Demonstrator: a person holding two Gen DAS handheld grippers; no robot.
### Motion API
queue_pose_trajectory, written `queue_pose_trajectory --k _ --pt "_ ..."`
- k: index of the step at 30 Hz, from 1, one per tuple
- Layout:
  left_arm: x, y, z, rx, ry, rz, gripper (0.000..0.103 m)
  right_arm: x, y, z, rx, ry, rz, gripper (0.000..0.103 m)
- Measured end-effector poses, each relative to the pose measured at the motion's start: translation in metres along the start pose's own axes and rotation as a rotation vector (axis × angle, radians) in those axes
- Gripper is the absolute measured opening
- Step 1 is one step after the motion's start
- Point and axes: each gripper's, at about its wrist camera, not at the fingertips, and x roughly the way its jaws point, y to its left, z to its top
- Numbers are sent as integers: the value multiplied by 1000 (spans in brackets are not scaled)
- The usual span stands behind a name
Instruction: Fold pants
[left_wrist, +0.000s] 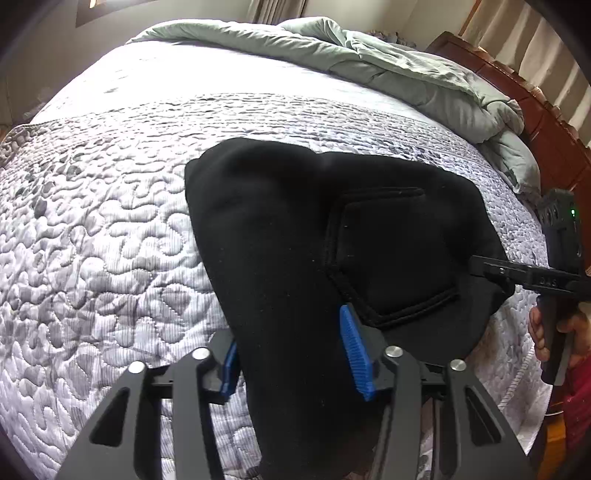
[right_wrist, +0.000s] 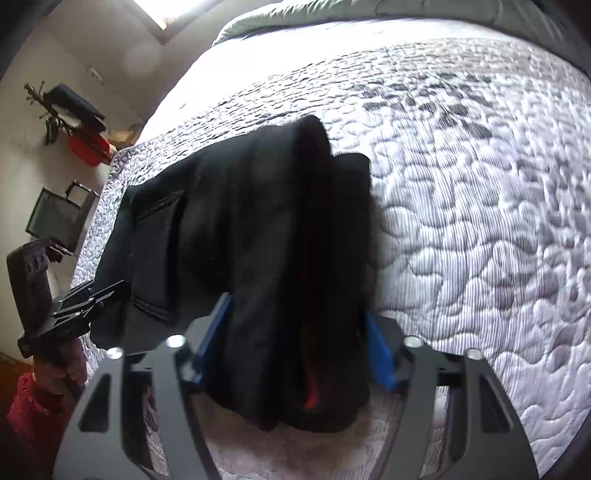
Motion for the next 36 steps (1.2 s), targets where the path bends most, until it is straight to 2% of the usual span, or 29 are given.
queue_pose_trajectory --k 3,5,8,12,14,16,18,19,21,23,26,28,31,34,36 --pt "0 2 -4 20 -15 23 68 -3 -13 -12 31 -22 53 78" --pt "-5 4 -9 25 -24 41 76 -10 -15 -19 29 -32 56 81" --pt "-25 7 -22 20 -38 97 77 -31 -4 -26 23 -56 21 82" --pt "-63 -10 -39 54 -131 255 76 -72 34 -30 -66 -151 -63 82" --pt "-72 -23 -46 73 -172 289 78 -82 54 -30 -96 -182 -22 82" --pt "-72 -32 -50 78 -179 312 79 -80 69 -27 -100 -169 46 82" --pt "-65 -35 -52 71 -154 313 79 -68 78 -23 -86 -137 134 81" --pt "-60 -36 -51 63 -139 302 79 -60 78 -22 -81 -117 126 81" --pt "-49 -37 -53 59 -109 293 79 -45 74 -22 -69 -77 52 81" --pt "-35 -36 -53 54 -61 296 79 -29 64 -24 -19 -28 27 80" --pt "-24 -25 -57 -19 -30 239 81 -14 56 -30 13 3 -4 78" --pt "-19 -21 -57 -41 -18 232 85 -11 53 -36 -7 6 -33 78" --pt "-20 -24 -57 -23 -19 248 86 -9 64 -39 -44 5 -79 78" --pt "-32 -26 -58 -28 -20 266 84 -25 73 -48 -43 -23 -85 80" --pt "-44 -29 -59 -30 -17 286 85 -41 80 -51 -50 -58 -102 88"
